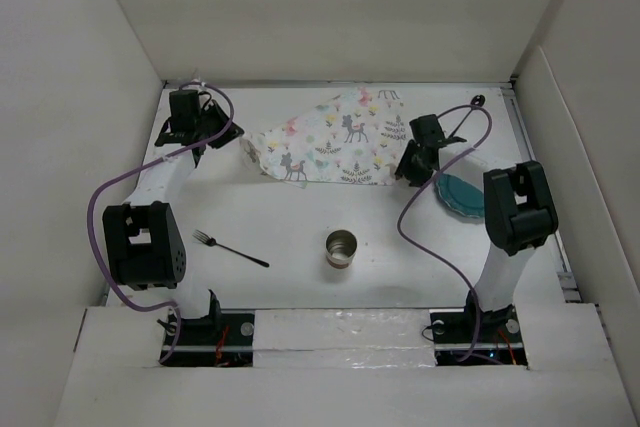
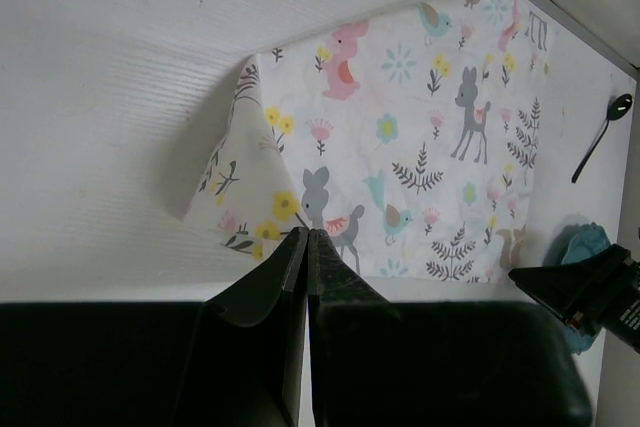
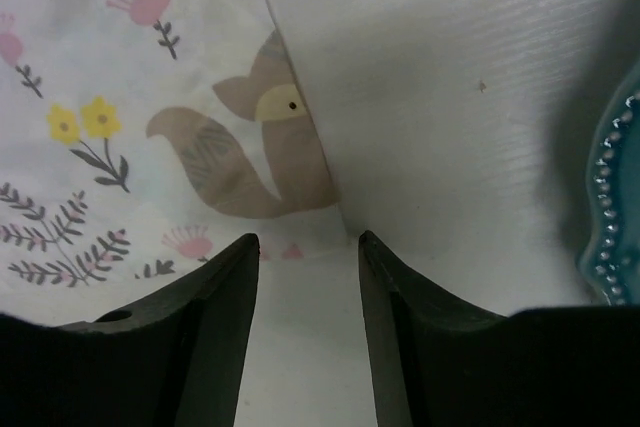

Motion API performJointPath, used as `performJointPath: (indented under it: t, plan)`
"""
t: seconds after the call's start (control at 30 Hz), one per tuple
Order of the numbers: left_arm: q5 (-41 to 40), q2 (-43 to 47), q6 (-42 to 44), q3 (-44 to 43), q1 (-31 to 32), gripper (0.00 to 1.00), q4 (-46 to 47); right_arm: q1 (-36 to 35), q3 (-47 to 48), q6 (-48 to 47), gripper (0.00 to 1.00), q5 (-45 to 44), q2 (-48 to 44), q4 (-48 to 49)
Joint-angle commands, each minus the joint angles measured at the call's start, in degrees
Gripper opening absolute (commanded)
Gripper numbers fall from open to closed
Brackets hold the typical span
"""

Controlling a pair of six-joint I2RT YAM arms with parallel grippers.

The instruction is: Set the dinner table for one person

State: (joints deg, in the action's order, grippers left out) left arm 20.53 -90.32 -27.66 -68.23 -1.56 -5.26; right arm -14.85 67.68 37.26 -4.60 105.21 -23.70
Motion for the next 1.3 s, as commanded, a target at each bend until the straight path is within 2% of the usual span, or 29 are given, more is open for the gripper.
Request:
performJointPath:
  t: [0.0, 0.13, 0.37, 0.43, 0.47, 0.5, 0.57, 0.6, 0.73, 0.93, 1.07, 1.17, 1.27]
  plan:
    - [0.4, 2.2, 0.1, -0.4, 0.0, 0.00, 3.4, 0.5, 4.1, 1.8, 0.49, -1.9, 1.5, -2.0]
    - [0.7, 2.5, -0.6, -0.1, 0.0, 0.00, 4.2, 0.5, 9.0, 2.1, 0.38, -0.4, 4.8, -7.1]
    - [0.6, 2.8, -1.4, 1.0, 0.0, 0.00, 7.0, 1.2, 9.3, 3.3, 0.10, 1.5, 5.5, -8.6]
    - [0.7, 2.8, -1.3, 1.0, 0.0, 0.00, 7.3, 1.2, 9.5, 3.7, 0.14, 1.0, 5.6, -9.3]
    - [1.2, 2.7, -1.3, 1.2, 0.0, 0.00, 7.3, 1.2, 9.7, 3.8, 0.29, 0.3, 5.6, -10.0]
    - [1.3, 2.9, -1.2, 1.3, 0.0, 0.00, 7.3, 1.2, 9.5, 3.5, 0.38, -0.5, 5.3, -10.7]
    - [1.3, 3.2, -1.2, 1.6, -0.5, 0.00, 7.5, 0.7, 8.9, 3.0, 0.51, -2.2, 3.6, -10.6]
    - [1.2, 3.5, -1.2, 1.8, -0.5, 0.00, 7.6, 0.7, 8.4, 2.7, 0.53, -2.3, 3.1, -10.7]
    - [1.1, 4.8, -1.5, 2.1, -0.5, 0.00, 7.5, 0.7, 10.1, 1.3, 0.54, -1.5, 5.0, -13.6]
    - [-3.1, 8.3, 0.2, 2.7, -0.5, 0.00, 6.1, 0.7, 11.7, 1.8, 0.51, 1.1, 8.7, -17.9]
    - [-6.6, 9.1, 2.6, 1.1, -0.5, 0.00, 3.3, 0.2, 13.8, 2.1, 0.47, -5.8, 7.8, -22.3]
    - [-5.2, 8.9, 2.1, 1.5, -0.5, 0.00, 3.8, 0.2, 13.6, 1.3, 0.49, -6.2, 6.8, -21.7]
    - [-3.9, 7.9, 1.6, 1.8, -0.5, 0.00, 4.5, 0.7, 15.2, 1.0, 0.49, -5.4, 10.4, -24.5]
